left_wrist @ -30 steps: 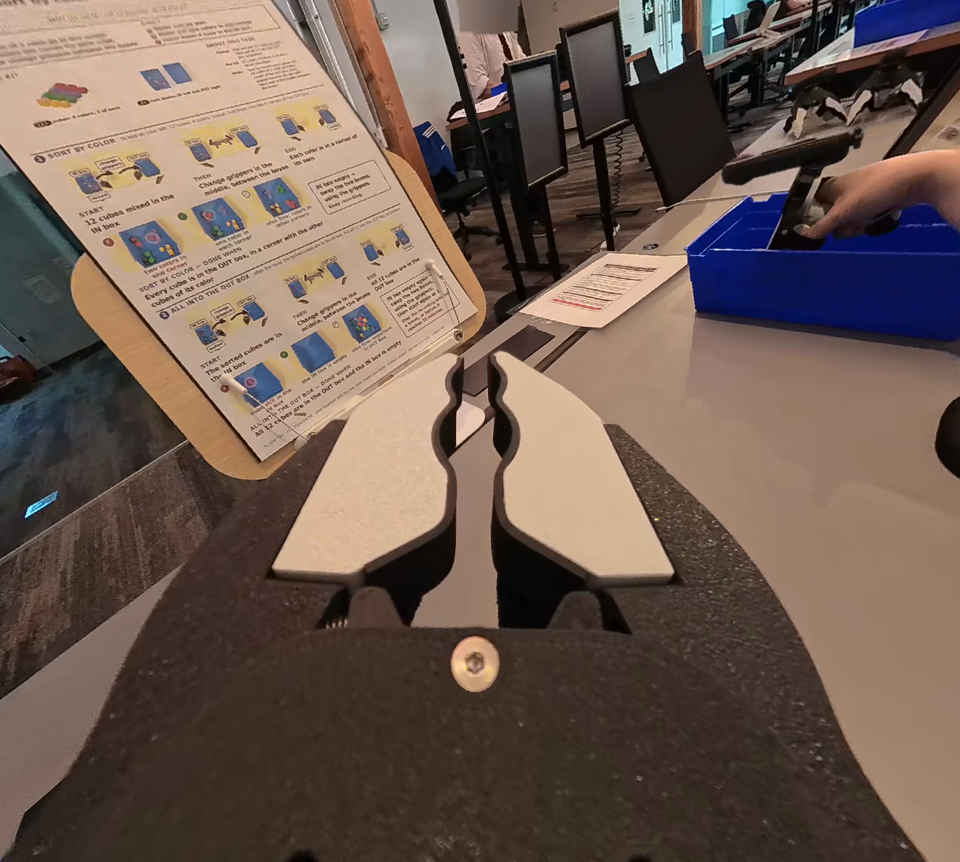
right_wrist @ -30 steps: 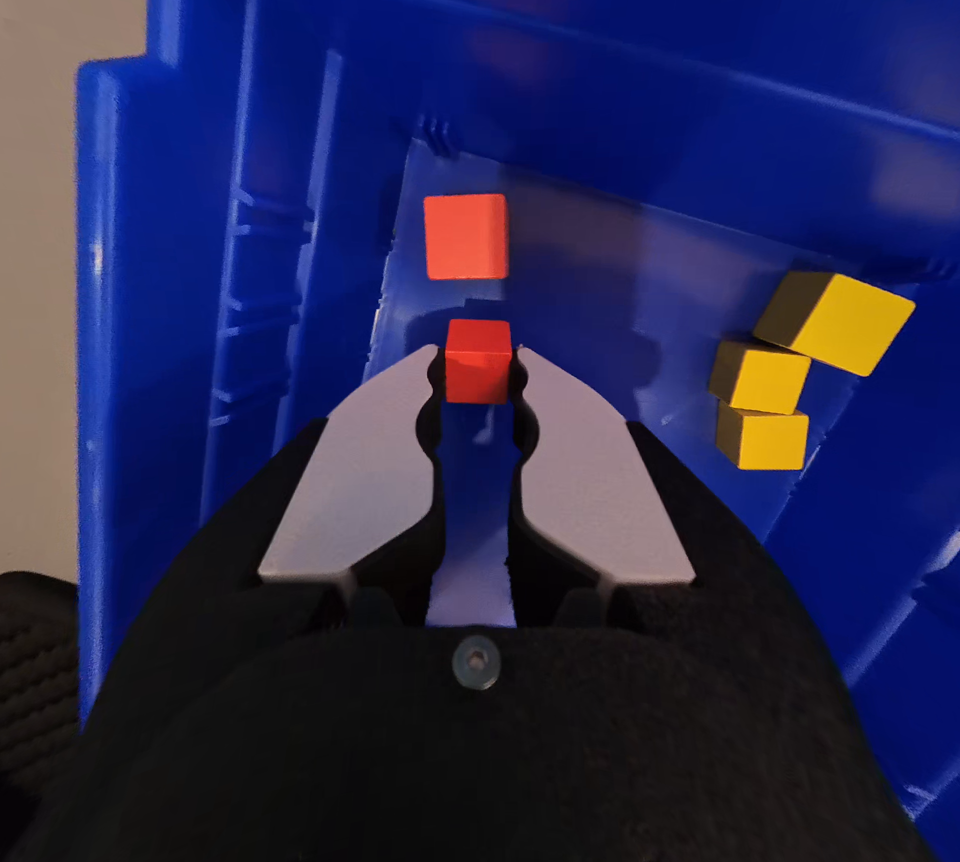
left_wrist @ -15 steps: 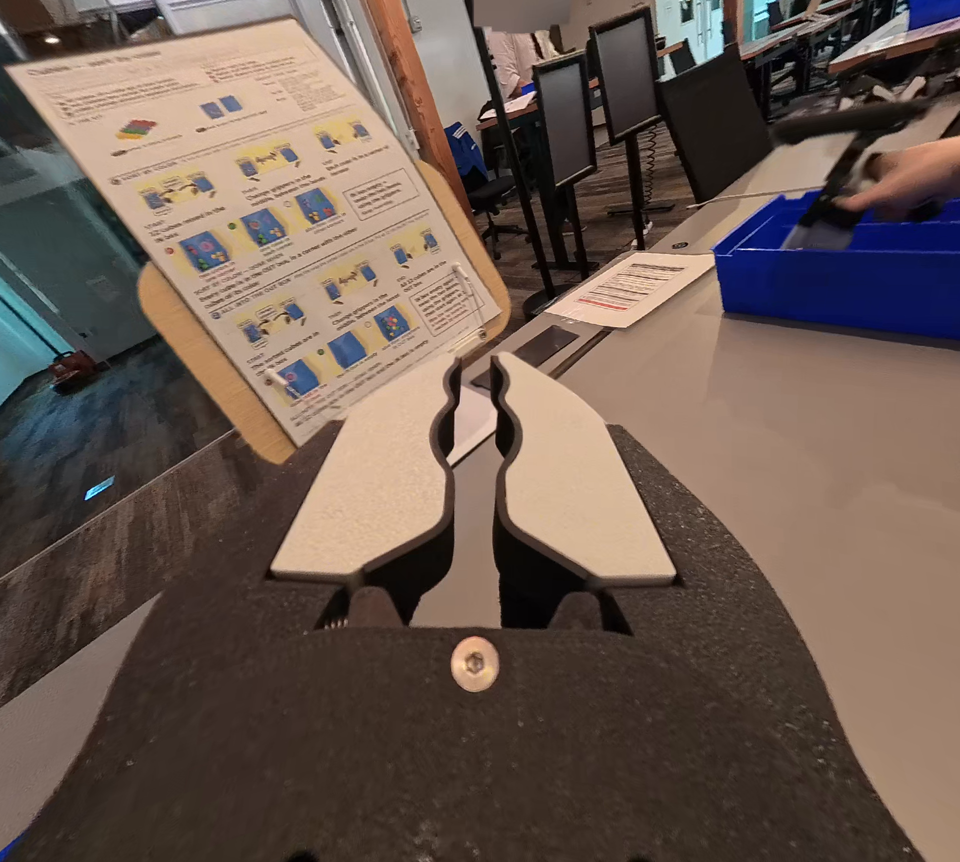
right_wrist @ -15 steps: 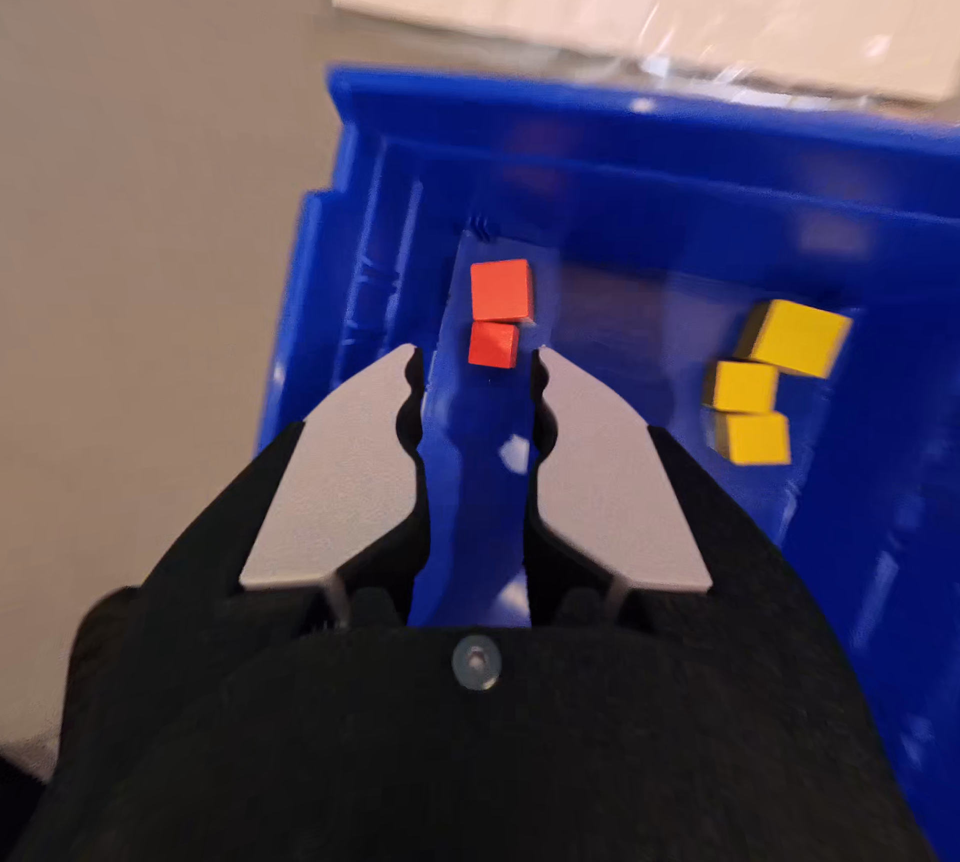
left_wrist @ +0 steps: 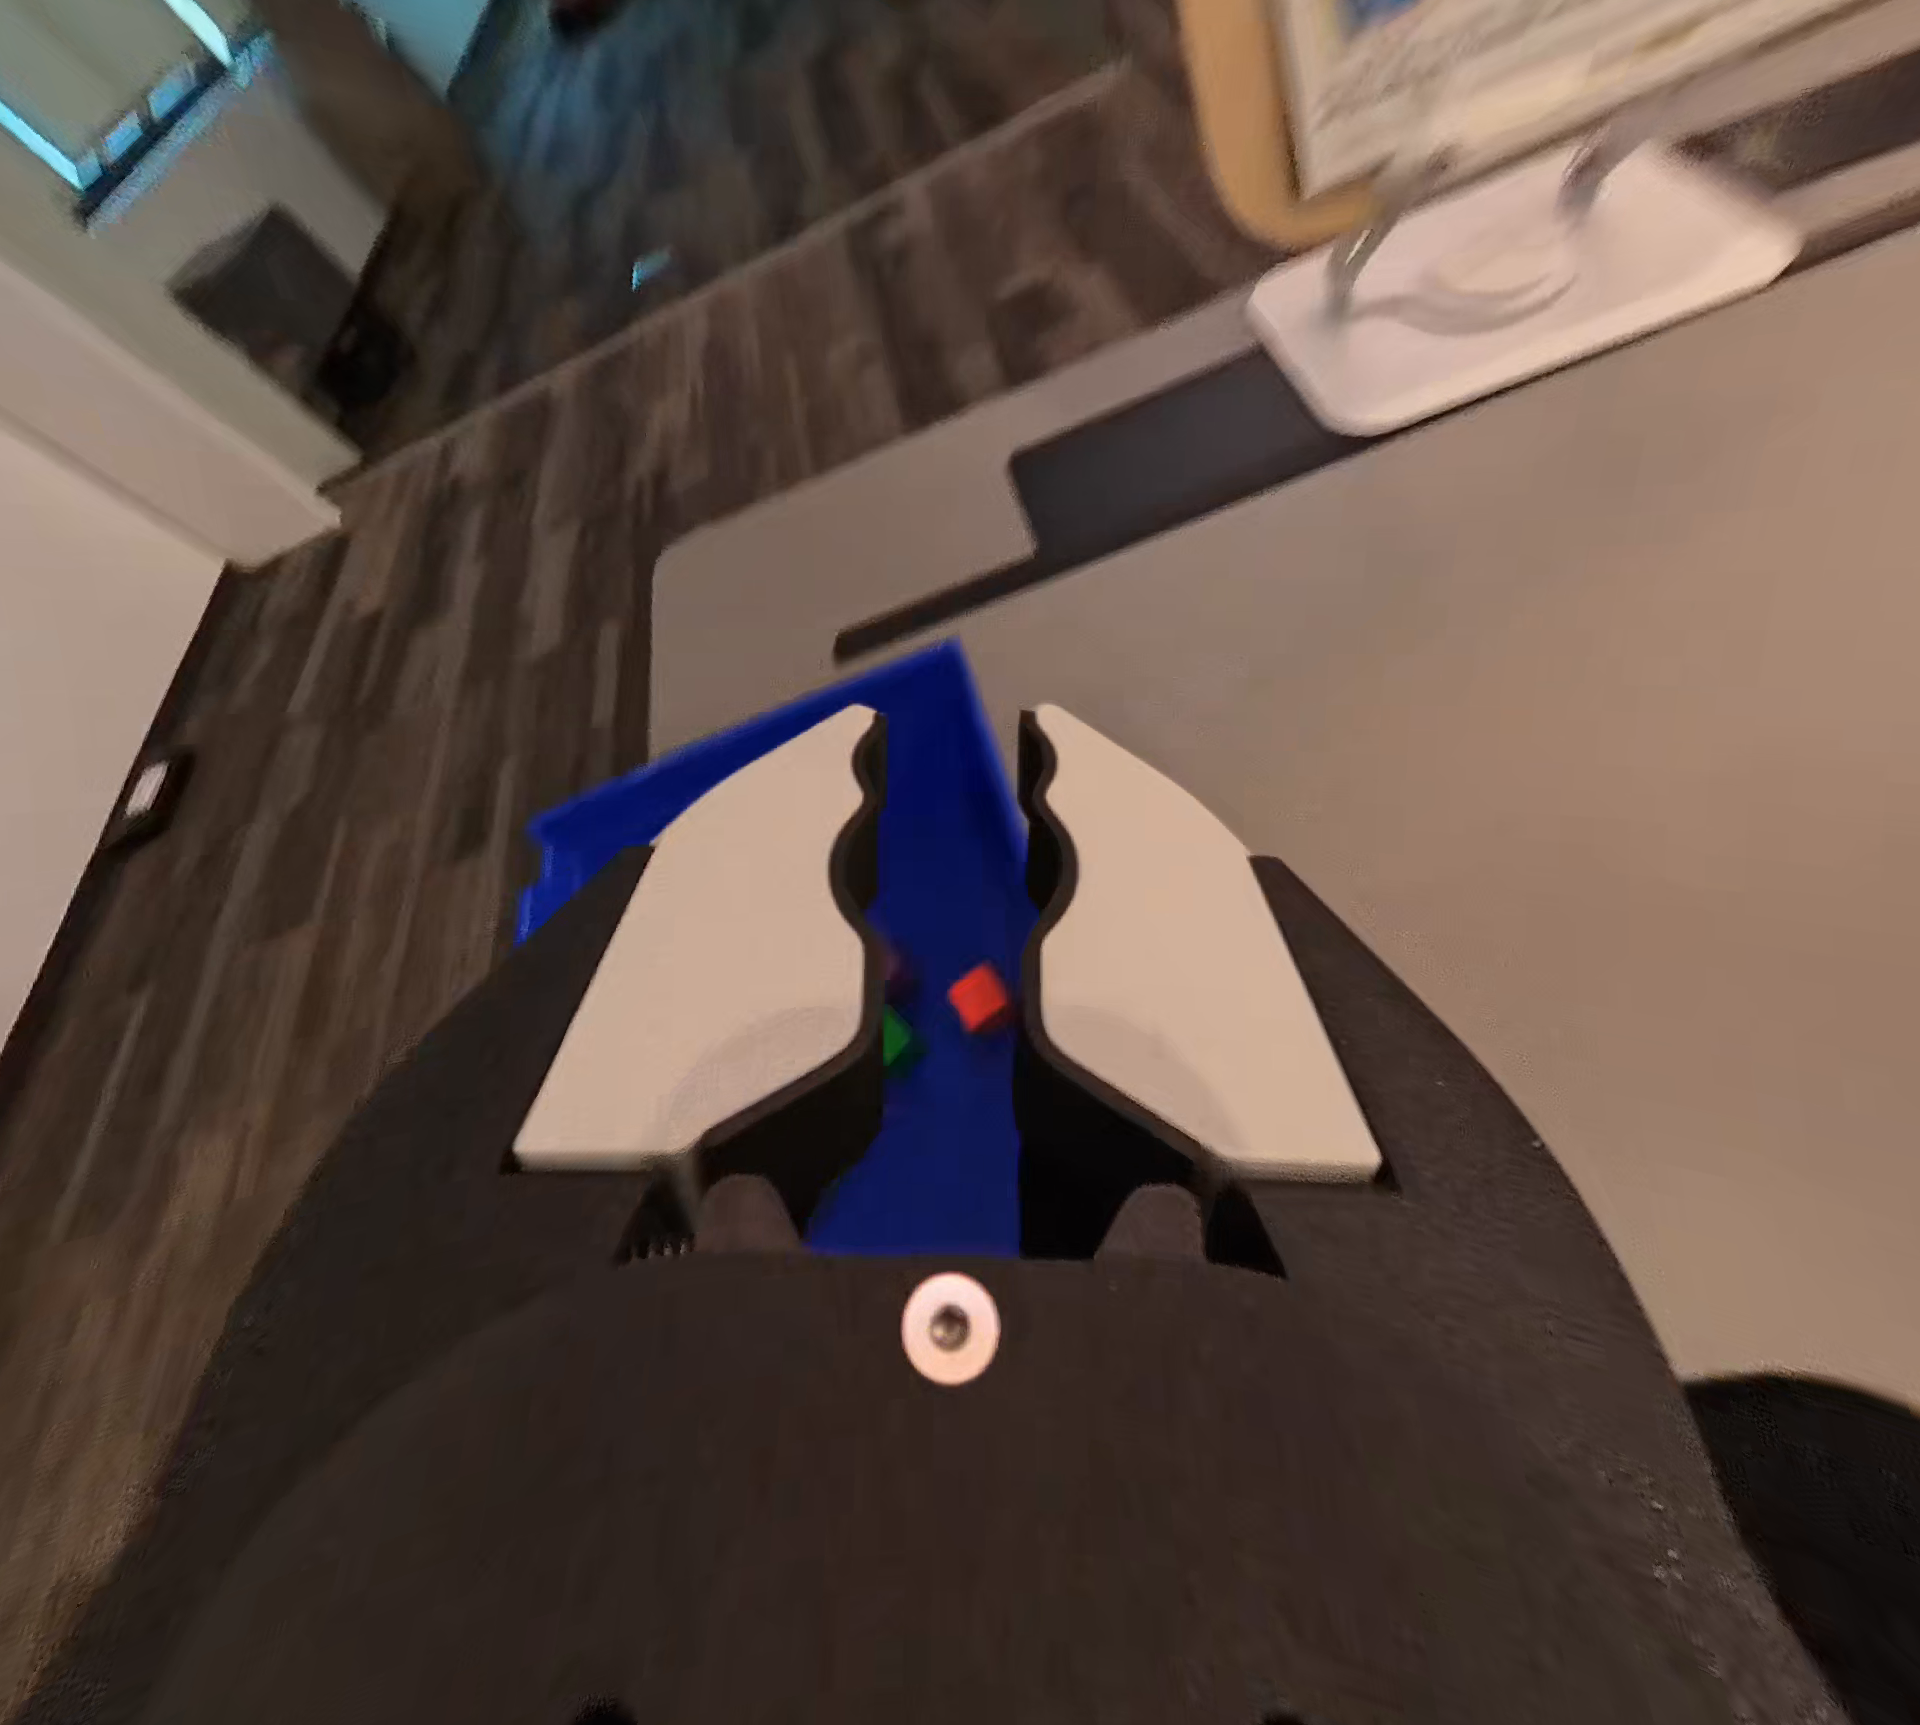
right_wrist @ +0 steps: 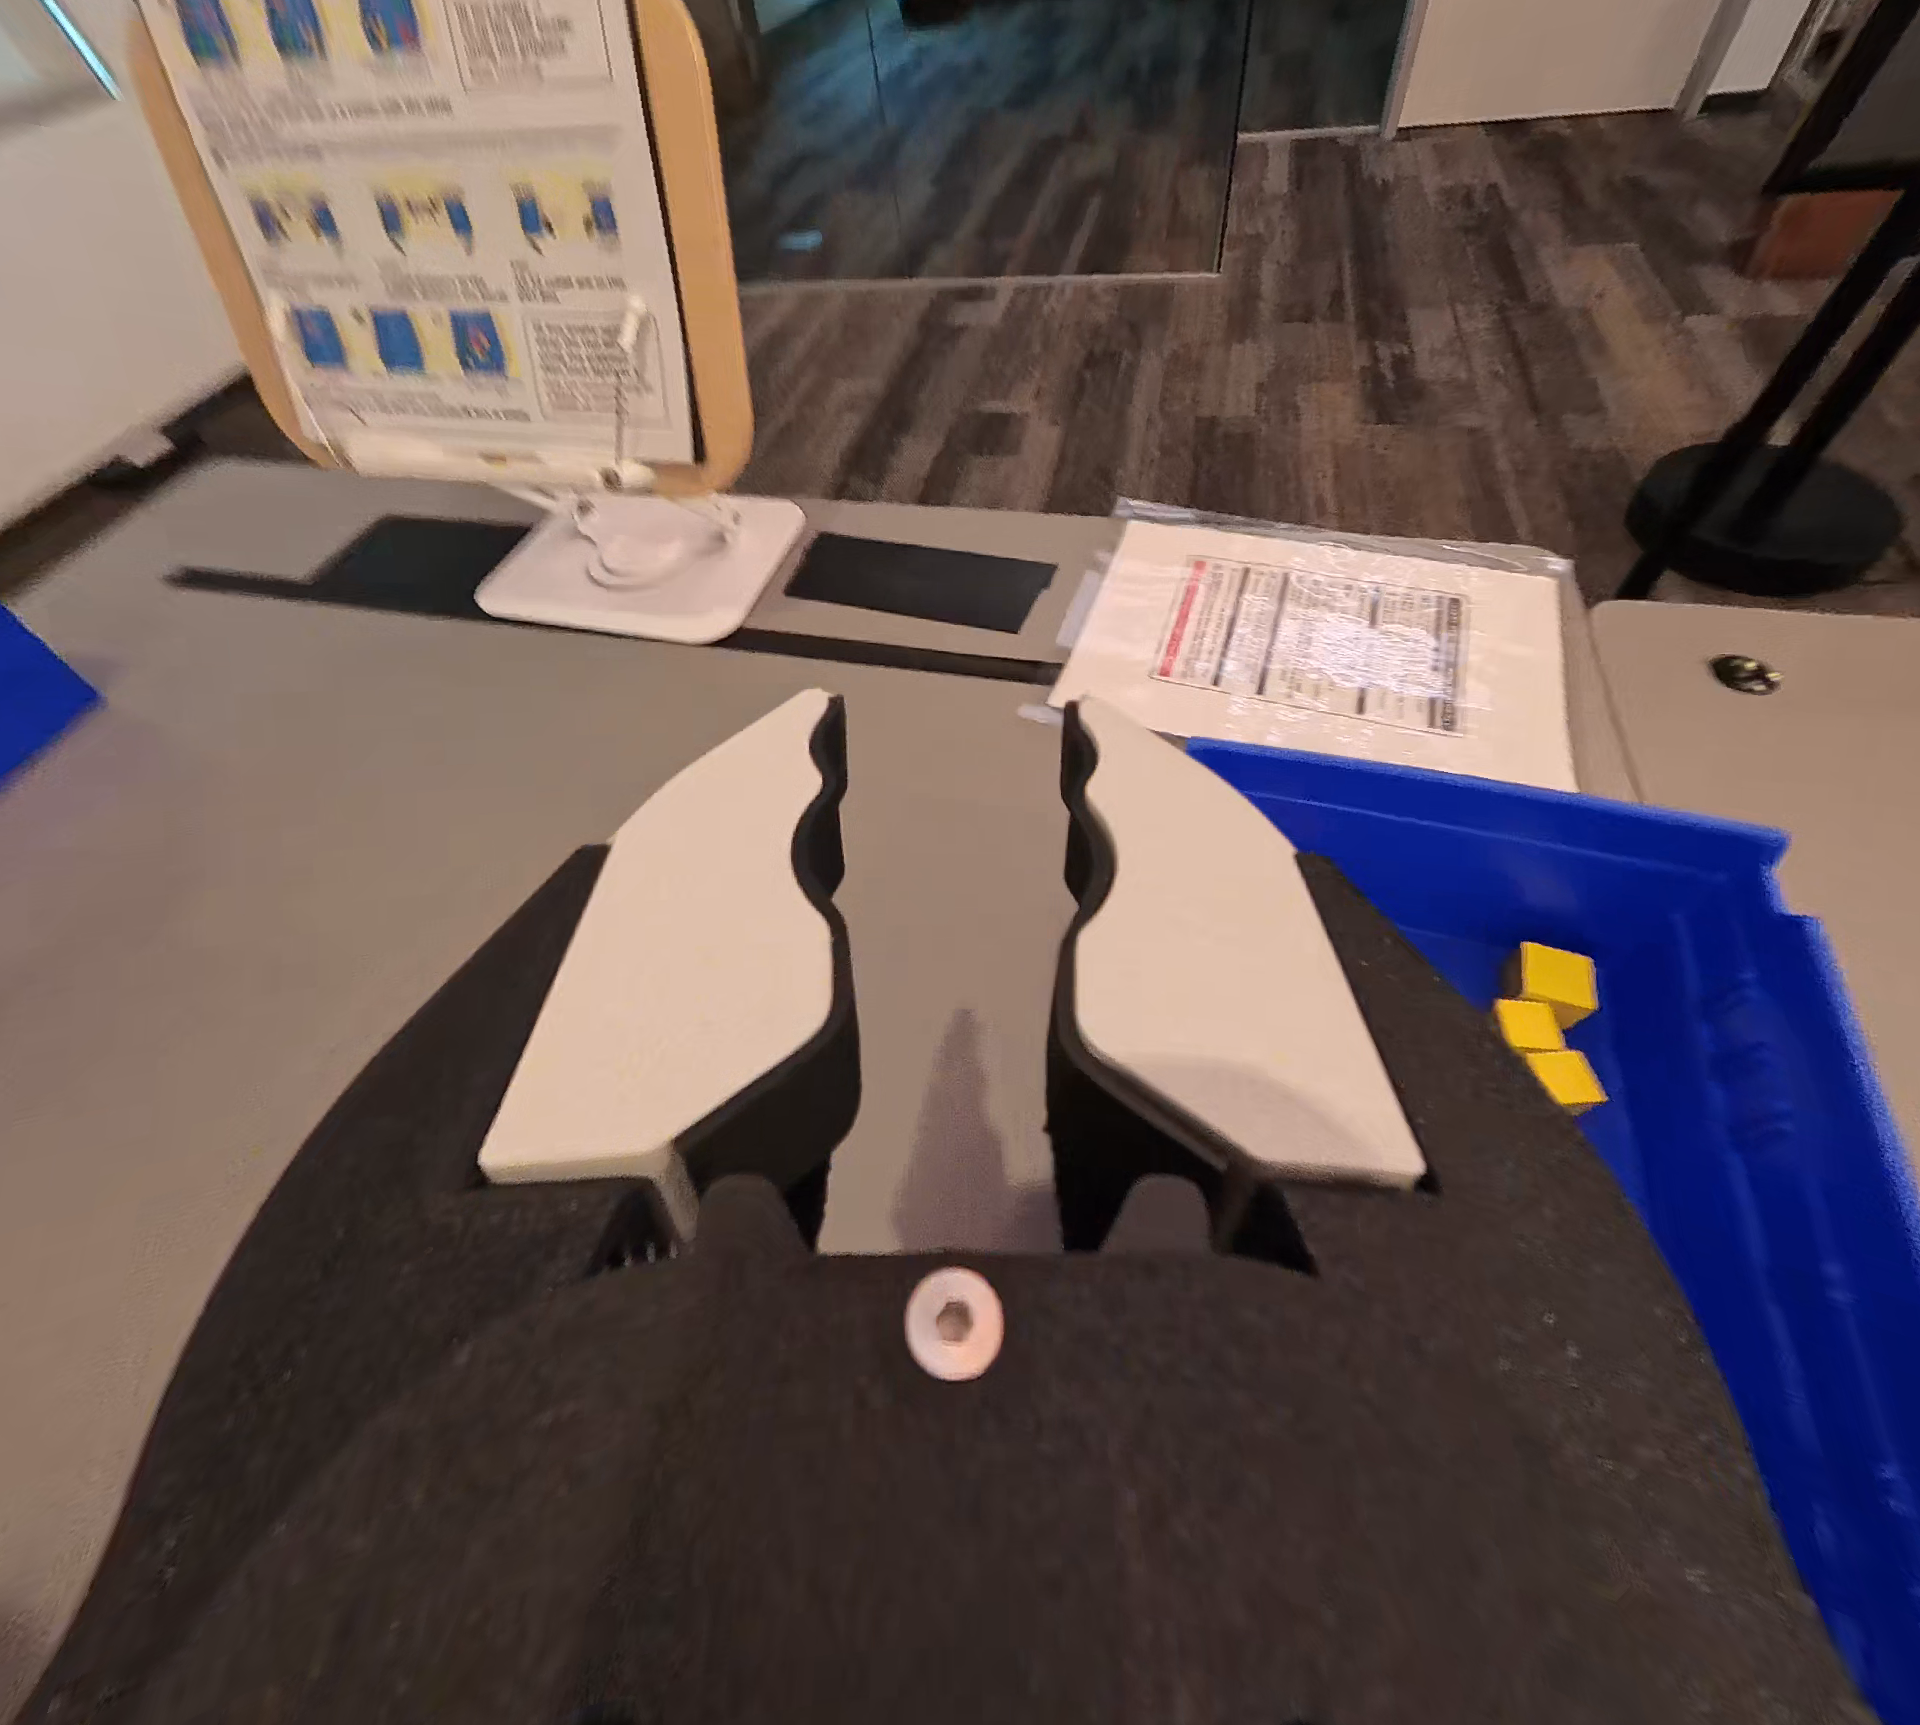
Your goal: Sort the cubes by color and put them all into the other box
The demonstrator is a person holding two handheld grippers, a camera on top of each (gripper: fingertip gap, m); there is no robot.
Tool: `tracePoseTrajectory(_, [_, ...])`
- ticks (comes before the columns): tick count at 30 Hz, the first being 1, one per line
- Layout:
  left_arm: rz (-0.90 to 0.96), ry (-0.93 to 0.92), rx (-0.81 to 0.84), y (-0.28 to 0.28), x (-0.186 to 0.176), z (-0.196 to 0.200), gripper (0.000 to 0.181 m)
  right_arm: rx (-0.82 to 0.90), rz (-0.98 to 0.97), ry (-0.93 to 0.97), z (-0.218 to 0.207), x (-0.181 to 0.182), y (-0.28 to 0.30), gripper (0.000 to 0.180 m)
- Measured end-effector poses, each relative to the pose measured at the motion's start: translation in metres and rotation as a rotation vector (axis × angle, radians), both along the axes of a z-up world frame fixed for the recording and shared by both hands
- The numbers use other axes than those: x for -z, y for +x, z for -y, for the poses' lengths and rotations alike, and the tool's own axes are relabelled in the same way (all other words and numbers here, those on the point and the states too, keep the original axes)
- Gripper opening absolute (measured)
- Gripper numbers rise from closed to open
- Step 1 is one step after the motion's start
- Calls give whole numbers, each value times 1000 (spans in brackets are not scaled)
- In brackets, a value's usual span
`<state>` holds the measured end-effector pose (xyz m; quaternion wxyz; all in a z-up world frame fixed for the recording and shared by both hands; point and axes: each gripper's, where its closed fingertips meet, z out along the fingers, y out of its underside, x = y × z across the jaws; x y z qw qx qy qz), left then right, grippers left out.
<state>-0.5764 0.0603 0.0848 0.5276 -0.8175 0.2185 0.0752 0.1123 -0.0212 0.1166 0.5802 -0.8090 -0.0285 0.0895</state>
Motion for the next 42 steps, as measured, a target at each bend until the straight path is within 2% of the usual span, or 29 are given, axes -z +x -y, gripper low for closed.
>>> tracePoseTrajectory(3, [-64,-95,-86,-46,22,-3,28,49,102,-89,-12,15,5,41])
tracePoseTrajectory(6, [-62,-241,-72,-72,56,-3,28,48,127,-117,-21,23,-1,42])
tracePoseTrajectory(10, [-7,-450,49,-79,114,-4,29,23,169,-109,-32,22,-14,42])
tracePoseTrajectory(13, [-122,-473,173,-80,142,-8,29,-49,152,-59,-38,15,-34,41])
tracePoseTrajectory(15, [-220,-445,335,-72,154,-5,30,-118,120,-16,-40,7,-55,40])
tracePoseTrajectory(19, [-339,-328,511,-63,160,-13,24,-259,87,50,-41,-6,-97,40])
tracePoseTrajectory(26, [-380,-421,645,-56,188,-21,29,-313,68,33,-50,-3,-132,39])
tracePoseTrajectory(32, [-423,-496,668,-55,212,-26,35,-316,81,-10,-48,7,-135,39])
tracePoseTrajectory(35, [-415,-505,665,-55,219,-27,25,-329,58,-16,-45,9,-135,37])
tracePoseTrajectory(39, [-396,-469,635,-55,214,-28,22,-328,62,-14,-40,10,-129,36])
tracePoseTrajectory(42, [-380,-340,551,-60,188,-34,22,-339,35,1,-38,9,-126,35])
